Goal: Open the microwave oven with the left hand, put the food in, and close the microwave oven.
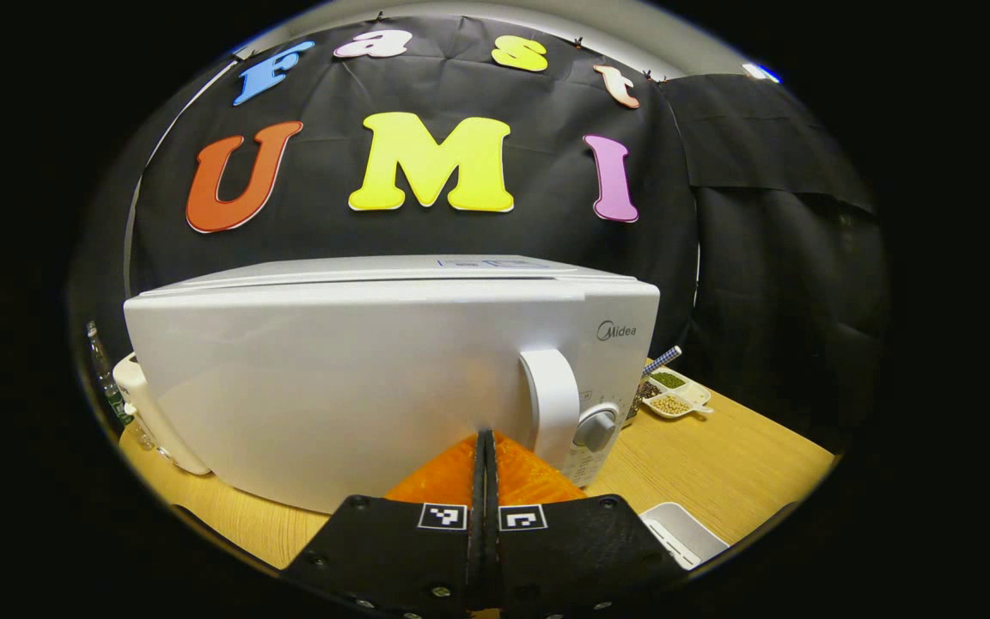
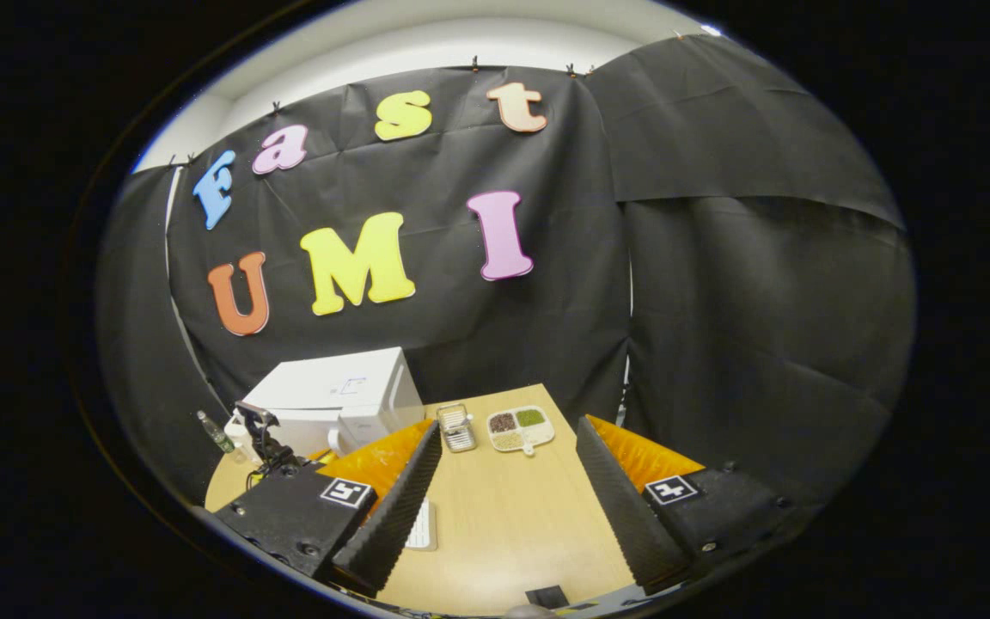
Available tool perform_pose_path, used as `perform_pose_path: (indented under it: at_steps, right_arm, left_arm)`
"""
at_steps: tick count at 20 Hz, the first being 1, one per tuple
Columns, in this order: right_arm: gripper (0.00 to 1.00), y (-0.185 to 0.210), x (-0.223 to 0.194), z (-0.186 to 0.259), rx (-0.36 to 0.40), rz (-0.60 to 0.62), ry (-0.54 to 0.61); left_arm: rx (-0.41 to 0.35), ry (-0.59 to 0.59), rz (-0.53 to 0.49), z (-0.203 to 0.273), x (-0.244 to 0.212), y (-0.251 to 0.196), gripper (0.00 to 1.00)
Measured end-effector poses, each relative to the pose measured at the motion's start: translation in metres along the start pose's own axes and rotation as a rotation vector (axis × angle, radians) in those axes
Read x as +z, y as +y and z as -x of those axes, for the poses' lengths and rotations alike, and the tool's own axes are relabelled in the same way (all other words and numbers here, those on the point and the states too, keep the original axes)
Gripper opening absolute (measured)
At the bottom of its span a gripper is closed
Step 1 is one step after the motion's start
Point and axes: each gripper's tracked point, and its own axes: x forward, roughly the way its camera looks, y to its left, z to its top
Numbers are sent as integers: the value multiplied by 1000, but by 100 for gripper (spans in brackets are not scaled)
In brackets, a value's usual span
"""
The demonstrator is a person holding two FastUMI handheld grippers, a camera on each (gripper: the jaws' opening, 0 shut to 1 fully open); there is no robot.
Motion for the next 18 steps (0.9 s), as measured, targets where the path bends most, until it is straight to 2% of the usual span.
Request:
perform_pose_path:
  at_steps: [4,5,6,7,8,10,11,13,14,15,16,17,18]
  right_arm:
    - [100,2,-3,-1,12,-7,5]
    - [90,2,-3,-2,8,-3,3]
    - [90,2,-4,-3,9,-2,5]
    - [100,3,-6,-2,10,-2,9]
    - [90,4,-6,-2,11,-3,8]
    - [90,2,-5,-1,8,1,-4]
    - [100,3,-6,-1,8,5,-7]
    - [100,6,-9,-4,12,9,-9]
    - [100,10,-10,-6,20,11,-8]
    - [100,13,-12,-7,22,18,-7]
    - [90,17,-14,-8,29,20,-8]
    - [90,23,-17,-8,39,22,-7]
    - [100,31,-19,-8,50,28,-6]
  left_arm:
    - [26,27,27,-7,-3,4,0]
    - [29,34,31,-8,-5,3,0]
    - [32,45,30,-9,-8,3,0]
    - [32,52,27,-7,-10,3,0]
    - [38,62,23,-6,-12,4,0]
    - [53,88,19,6,-19,7,0]
    - [75,99,9,17,-23,13,0]
    - [59,110,-13,34,-27,15,3]
    - [56,119,-29,45,-32,17,10]
    - [91,123,-59,53,-32,26,53]
    - [112,124,-81,60,-32,35,95]
    - [122,120,-79,69,-29,38,92]
    - [133,107,-69,78,-22,40,92]
